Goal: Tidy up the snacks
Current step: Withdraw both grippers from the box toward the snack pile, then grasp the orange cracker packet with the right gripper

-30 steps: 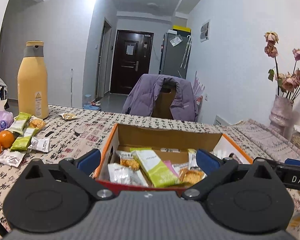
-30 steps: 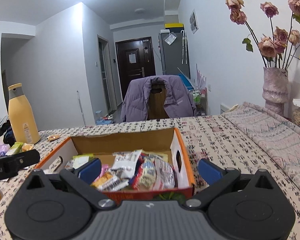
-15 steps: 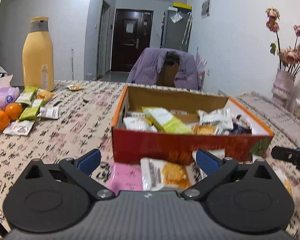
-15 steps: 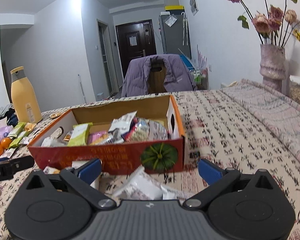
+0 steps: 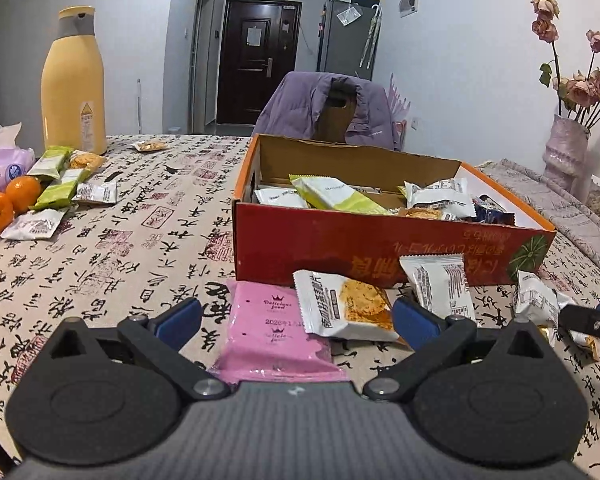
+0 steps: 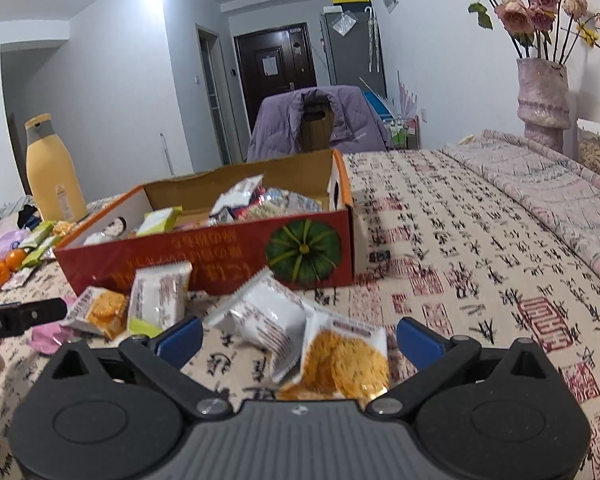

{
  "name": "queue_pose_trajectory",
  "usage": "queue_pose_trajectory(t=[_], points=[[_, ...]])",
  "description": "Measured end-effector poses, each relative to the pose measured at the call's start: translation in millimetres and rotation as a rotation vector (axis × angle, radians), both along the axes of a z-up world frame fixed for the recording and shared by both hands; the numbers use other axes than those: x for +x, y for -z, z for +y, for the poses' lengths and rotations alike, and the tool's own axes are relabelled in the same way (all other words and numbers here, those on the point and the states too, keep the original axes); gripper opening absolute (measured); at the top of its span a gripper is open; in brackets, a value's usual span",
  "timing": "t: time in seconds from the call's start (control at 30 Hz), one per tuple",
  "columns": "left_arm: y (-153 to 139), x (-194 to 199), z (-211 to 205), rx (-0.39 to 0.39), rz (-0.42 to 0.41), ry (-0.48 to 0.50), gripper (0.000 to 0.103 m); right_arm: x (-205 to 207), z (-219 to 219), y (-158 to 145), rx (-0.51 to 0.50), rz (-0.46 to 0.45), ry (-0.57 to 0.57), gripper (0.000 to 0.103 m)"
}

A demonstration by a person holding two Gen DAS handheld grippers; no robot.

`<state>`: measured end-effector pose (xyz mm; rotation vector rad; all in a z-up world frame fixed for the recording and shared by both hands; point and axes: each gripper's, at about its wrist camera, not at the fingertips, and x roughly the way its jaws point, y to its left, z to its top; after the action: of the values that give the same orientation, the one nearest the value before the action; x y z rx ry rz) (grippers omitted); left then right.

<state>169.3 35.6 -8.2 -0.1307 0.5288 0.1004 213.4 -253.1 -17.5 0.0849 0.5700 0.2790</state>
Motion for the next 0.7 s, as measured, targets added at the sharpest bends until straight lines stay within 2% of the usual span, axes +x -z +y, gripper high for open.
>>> queue_pose_trajectory(t=[0.37, 0.57, 0.7], points=[[1.2, -0.7, -3.0, 0.007, -0.002, 0.002, 0.103, 5.2, 0.1, 9.4, -0.083, 0.064, 0.027, 0.103], [1.8, -0.6, -2.9, 0.008, 0.001, 0.0, 0.103, 12.7, -5.3, 9.8, -0.091, 0.075, 0.066, 0.103], [2.3, 0.2, -3.2, 0.008, 0.005, 0.0, 0.103, 17.0, -13.7, 11.2, -0.064, 0.094, 0.065, 0.089]])
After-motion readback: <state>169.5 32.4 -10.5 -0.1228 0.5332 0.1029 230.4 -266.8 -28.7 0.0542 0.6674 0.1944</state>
